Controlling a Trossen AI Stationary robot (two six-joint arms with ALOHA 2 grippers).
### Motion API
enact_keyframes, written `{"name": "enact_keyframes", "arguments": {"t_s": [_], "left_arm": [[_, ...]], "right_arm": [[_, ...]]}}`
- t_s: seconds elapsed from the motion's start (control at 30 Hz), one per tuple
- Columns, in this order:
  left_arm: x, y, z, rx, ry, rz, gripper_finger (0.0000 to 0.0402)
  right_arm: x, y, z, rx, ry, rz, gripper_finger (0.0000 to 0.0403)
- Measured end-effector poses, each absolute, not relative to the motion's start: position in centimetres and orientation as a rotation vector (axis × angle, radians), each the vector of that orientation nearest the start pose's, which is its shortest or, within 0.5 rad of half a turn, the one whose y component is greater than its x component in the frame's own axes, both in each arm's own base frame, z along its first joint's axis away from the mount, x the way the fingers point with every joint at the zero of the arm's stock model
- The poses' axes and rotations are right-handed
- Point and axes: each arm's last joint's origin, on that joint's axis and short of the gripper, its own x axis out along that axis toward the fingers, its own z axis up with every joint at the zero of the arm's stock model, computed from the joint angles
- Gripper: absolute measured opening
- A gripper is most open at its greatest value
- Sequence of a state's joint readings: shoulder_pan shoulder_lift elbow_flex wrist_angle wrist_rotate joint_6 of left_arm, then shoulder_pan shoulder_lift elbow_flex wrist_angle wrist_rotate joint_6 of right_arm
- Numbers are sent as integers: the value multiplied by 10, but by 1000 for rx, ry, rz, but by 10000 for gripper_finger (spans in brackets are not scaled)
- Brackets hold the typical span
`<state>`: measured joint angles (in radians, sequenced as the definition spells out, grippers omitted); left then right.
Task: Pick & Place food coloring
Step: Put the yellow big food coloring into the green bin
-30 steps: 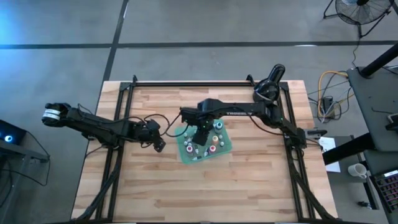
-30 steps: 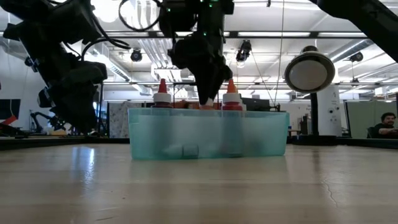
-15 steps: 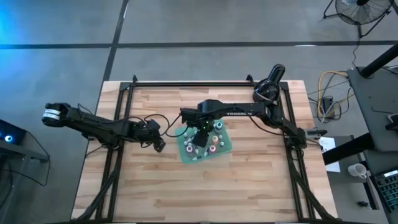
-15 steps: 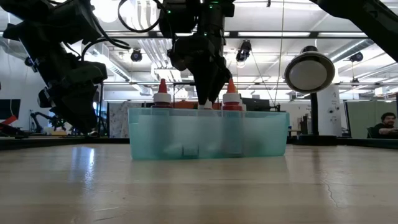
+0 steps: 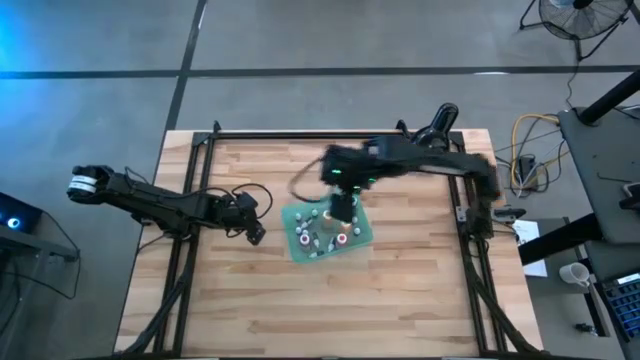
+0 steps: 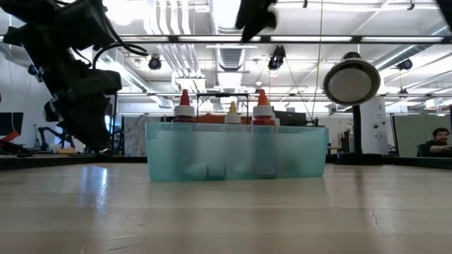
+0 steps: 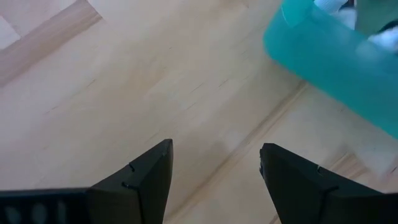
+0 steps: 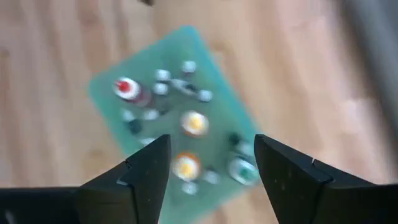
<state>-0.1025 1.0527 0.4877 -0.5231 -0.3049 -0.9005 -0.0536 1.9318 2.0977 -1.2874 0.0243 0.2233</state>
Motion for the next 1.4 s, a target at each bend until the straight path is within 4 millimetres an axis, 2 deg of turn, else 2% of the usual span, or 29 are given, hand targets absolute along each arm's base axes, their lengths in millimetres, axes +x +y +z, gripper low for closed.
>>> {"name": "enact_keyframes", "arguments": {"t_s": [0.03,0.1,0.2,0.3,0.43,0.57,0.63,0.7,0.8,0.9,0.97,1.07,1.13,1.2,1.27,1.33,1.4], "left_arm": [[172,-9,168,-577,905,633,213],[169,-10,167,-627,932,637,213],[168,-16,169,-684,960,545,213],[169,-30,186,-647,915,324,213],[162,-38,212,-637,749,166,213],[146,-36,241,-618,539,54,213],[136,-32,255,-598,422,35,213],[126,-28,264,-576,324,31,213],[115,-24,274,-575,150,8,213],[114,-24,274,-579,-45,-69,213],[116,-25,265,-583,-144,-117,213],[120,-26,239,-570,-112,-108,213],[117,-23,241,-546,-150,-100,213],[109,-19,242,-495,-170,-77,213],[94,-15,259,-458,-239,-61,213],[84,-10,253,-439,-175,4,213],[73,-7,257,-451,-190,30,213]], "right_arm": [[375,-15,373,170,1082,-224,222],[349,-1,380,61,1069,-318,218],[309,18,369,7,1099,-409,212],[271,31,363,131,1074,-432,208],[225,38,368,323,938,-503,207],[177,31,376,483,861,-571,208],[155,25,379,660,784,-639,206],[145,26,379,662,661,-584,206],[148,37,384,532,394,-254,206],[156,39,374,482,120,-59,206],[159,38,352,469,50,-10,206],[161,32,315,509,112,-18,206],[150,26,306,531,146,18,206],[130,20,316,530,84,64,206],[106,14,318,487,57,63,206],[85,9,318,449,0,14,206],[66,4,311,418,-42,-62,206]]}}
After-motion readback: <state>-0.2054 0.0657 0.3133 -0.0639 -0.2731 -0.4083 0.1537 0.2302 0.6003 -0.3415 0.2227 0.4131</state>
